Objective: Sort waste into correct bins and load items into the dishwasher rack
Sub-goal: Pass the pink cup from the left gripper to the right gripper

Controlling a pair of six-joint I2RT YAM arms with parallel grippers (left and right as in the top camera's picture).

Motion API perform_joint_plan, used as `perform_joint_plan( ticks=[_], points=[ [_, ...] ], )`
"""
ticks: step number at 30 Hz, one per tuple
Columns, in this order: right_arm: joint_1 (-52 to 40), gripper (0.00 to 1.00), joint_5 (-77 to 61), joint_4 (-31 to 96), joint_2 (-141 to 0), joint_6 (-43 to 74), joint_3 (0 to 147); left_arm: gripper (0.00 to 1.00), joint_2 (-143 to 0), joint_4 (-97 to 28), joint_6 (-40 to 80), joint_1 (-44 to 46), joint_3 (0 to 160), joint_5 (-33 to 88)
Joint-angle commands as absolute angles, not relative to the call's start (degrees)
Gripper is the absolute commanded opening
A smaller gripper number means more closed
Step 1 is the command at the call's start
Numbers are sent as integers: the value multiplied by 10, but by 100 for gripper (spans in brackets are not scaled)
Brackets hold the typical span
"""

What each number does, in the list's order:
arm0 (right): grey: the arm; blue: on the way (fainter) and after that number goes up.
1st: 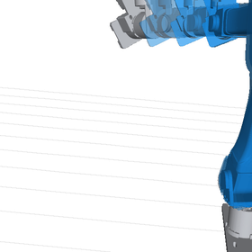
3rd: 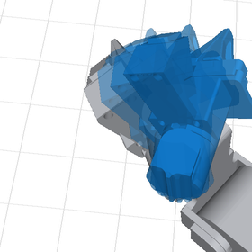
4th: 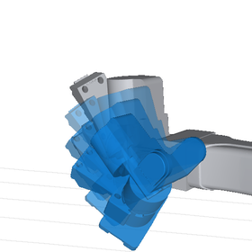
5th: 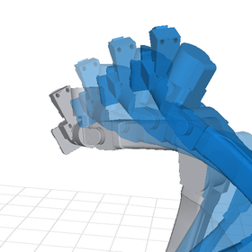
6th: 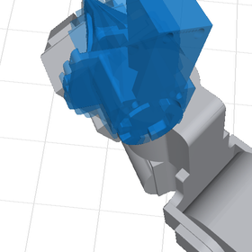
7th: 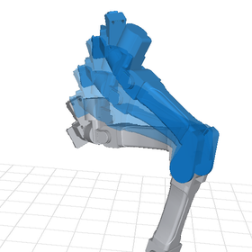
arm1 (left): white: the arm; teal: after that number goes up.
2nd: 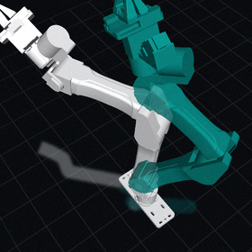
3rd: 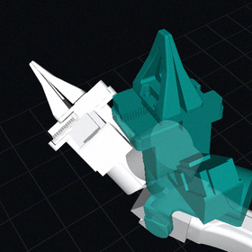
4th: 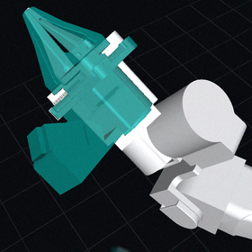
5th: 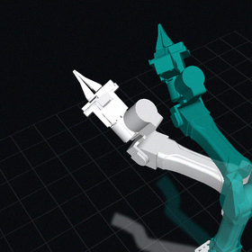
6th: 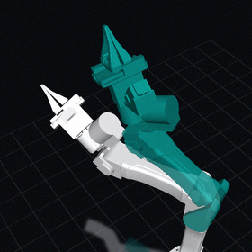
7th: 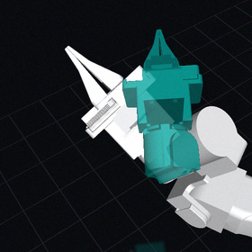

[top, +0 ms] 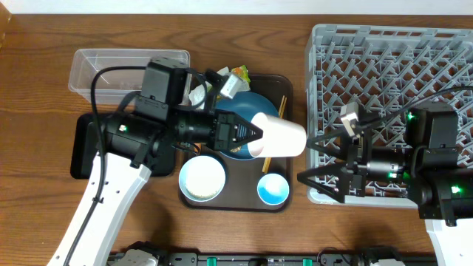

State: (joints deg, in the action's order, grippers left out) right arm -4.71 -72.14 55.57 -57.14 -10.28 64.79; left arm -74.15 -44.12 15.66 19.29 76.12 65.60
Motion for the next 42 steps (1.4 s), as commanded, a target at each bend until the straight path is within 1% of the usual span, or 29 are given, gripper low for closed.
perform_joint_plan(
  ticks=[1,7,13,20,24,28,31,33,36,37,39,41,42],
  points=[
    [-37,94,-855,517,-569,-148,660,6,-741,-420,158,178,770,767],
    [-38,93,-852,407,-569,-55,660,6,-741,-372,199,177,770,804],
    [-38,92,-766,349,-569,28,660,6,-741,-369,205,177,770,811],
    [-38,92,-722,329,-576,43,660,6,-741,-369,205,180,770,819],
    [-48,92,-756,306,-586,42,660,6,-741,-365,205,180,770,819],
    [-88,91,-774,265,-596,42,660,6,-741,-350,205,189,770,818],
    [-119,83,-771,235,-605,43,660,6,-741,-348,205,199,770,803],
    [-130,76,-768,229,-609,47,660,6,-741,-348,205,200,770,801],
    [-131,71,-765,233,-611,57,660,6,-741,-347,204,199,770,801],
    [-131,66,-765,233,-611,57,660,6,-741,-347,204,199,770,799],
    [-131,63,-765,231,-611,57,660,6,-741,-342,205,199,770,794],
    [-131,57,-752,235,-611,58,660,7,-741,-341,205,197,770,774],
    [-131,56,-740,242,-611,58,660,23,-741,-341,205,195,770,765]
  ],
)
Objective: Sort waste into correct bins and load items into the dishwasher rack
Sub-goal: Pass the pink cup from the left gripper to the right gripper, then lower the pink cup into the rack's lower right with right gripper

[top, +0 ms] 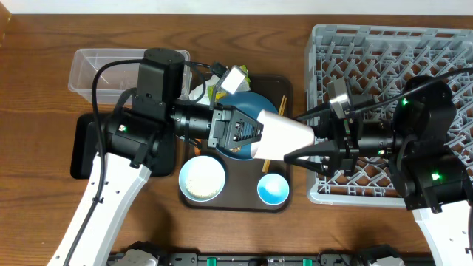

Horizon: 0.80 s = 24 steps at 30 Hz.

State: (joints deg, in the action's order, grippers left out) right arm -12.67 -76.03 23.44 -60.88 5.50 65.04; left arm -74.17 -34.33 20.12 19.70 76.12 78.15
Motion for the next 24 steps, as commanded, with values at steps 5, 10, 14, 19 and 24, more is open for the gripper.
perform_joint_plan(
  ticks=[5,10,14,19,24],
  points=[
    [-127,52,-571,319,-602,59,660,97,-741,-339,205,170,770,738],
    [-89,51,-417,401,-586,86,660,98,-741,-340,214,132,770,739],
    [-29,51,-303,476,-574,97,660,98,-741,-349,213,117,770,741],
    [74,49,-159,574,-574,145,660,98,-741,-360,213,116,770,741],
    [186,50,-83,653,-578,201,660,98,-741,-375,213,116,770,741]
  ],
)
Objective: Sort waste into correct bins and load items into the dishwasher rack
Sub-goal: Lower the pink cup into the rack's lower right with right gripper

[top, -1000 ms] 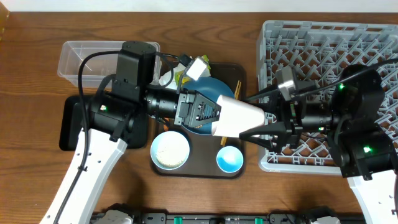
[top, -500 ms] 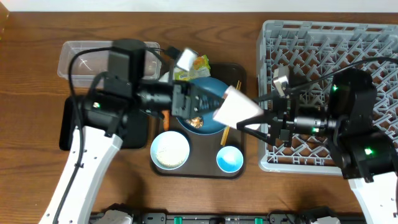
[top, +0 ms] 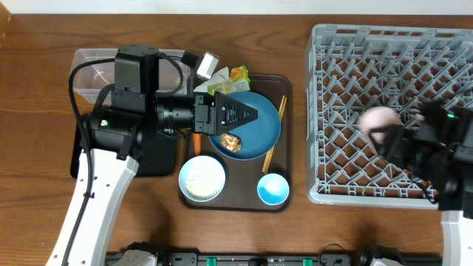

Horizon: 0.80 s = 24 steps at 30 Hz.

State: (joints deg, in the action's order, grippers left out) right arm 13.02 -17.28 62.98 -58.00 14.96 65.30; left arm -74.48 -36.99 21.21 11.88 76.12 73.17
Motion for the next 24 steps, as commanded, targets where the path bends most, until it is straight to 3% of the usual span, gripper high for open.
perform_joint_plan(
  ticks=[1,12,24],
  points=[
    [207,50,-82,665,-581,202,660,98,-741,-375,213,116,770,741],
    [376,50,-9,728,-678,172,660,98,-741,-377,213,116,770,741],
    [385,51,-24,716,-812,158,660,98,-741,-377,211,116,770,739]
  ],
)
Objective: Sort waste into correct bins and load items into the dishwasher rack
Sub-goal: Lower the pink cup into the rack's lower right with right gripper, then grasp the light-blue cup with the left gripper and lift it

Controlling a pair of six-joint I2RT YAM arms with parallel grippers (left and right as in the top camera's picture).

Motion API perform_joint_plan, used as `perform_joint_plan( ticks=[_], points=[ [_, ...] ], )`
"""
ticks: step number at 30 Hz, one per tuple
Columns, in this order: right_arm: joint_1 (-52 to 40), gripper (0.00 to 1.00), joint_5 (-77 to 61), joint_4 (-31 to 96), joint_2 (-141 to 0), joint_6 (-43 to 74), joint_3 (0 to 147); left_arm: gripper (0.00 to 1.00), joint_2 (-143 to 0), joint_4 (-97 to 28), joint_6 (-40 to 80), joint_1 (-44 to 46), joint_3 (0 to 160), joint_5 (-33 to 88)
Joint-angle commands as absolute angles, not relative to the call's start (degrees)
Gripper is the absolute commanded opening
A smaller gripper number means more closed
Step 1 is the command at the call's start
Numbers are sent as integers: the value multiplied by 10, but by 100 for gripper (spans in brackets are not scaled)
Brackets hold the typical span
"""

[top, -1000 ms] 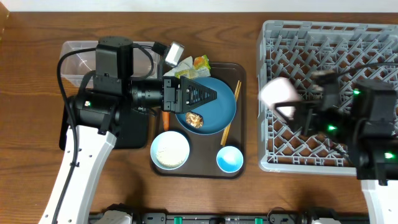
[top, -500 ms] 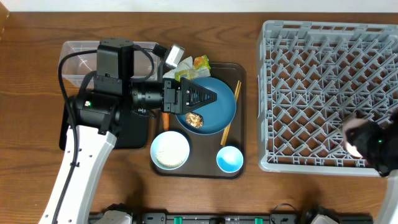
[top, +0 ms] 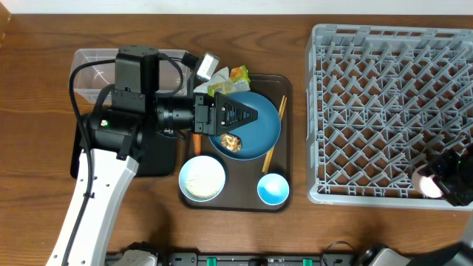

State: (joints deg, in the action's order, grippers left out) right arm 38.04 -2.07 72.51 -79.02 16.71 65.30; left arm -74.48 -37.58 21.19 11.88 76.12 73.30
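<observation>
The white cup [top: 426,182] sits low at the front right corner of the grey dishwasher rack [top: 369,89], with my right gripper [top: 442,177] shut on it; most of that arm is out of view. My left gripper [top: 251,116] hangs open and empty over the blue plate [top: 262,133], which carries food scraps [top: 231,142]. Also on the brown tray [top: 222,203] are a white bowl [top: 202,178], a small blue bowl [top: 273,189] and chopsticks [top: 272,140]. Crumpled wrappers [top: 229,76] lie at the tray's back edge.
A clear plastic bin [top: 92,63] stands at the back left. A black bin [top: 159,159] lies beneath my left arm, left of the tray. The rack fills the right side of the table, its grid of tines upright.
My right gripper, holding the cup, has moved from over the rack's middle to its front right corner, lower down. The left arm has stayed in place.
My left gripper held the white cup over the tray while the right gripper stood open at the rack's front left. Then both grippers met at the cup. Then the right one held it over the rack and the left was open; now the cup is at the rack's corner.
</observation>
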Motion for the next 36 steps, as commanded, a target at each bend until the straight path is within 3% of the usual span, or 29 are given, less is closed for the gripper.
perform_joint_plan(
  ticks=[1,5,6,13,19,26,32,36],
  points=[
    [385,57,-26,708,-822,158,660,98,-741,-377,208,116,770,739],
    [385,91,-75,704,-841,157,660,98,-741,-377,207,116,770,743],
    [385,94,-96,706,-841,154,660,98,-741,-377,207,116,770,743],
    [385,96,-183,743,-789,95,696,100,-740,-412,205,125,770,698],
    [368,98,-263,746,-691,50,727,95,-740,-574,172,223,770,371],
    [359,95,-266,734,-628,57,727,85,-765,-613,188,399,767,86],
    [359,95,-263,739,-635,57,724,84,-839,-614,225,474,744,44],
    [359,95,-253,746,-642,57,724,70,-904,-609,243,488,733,44]
  ],
)
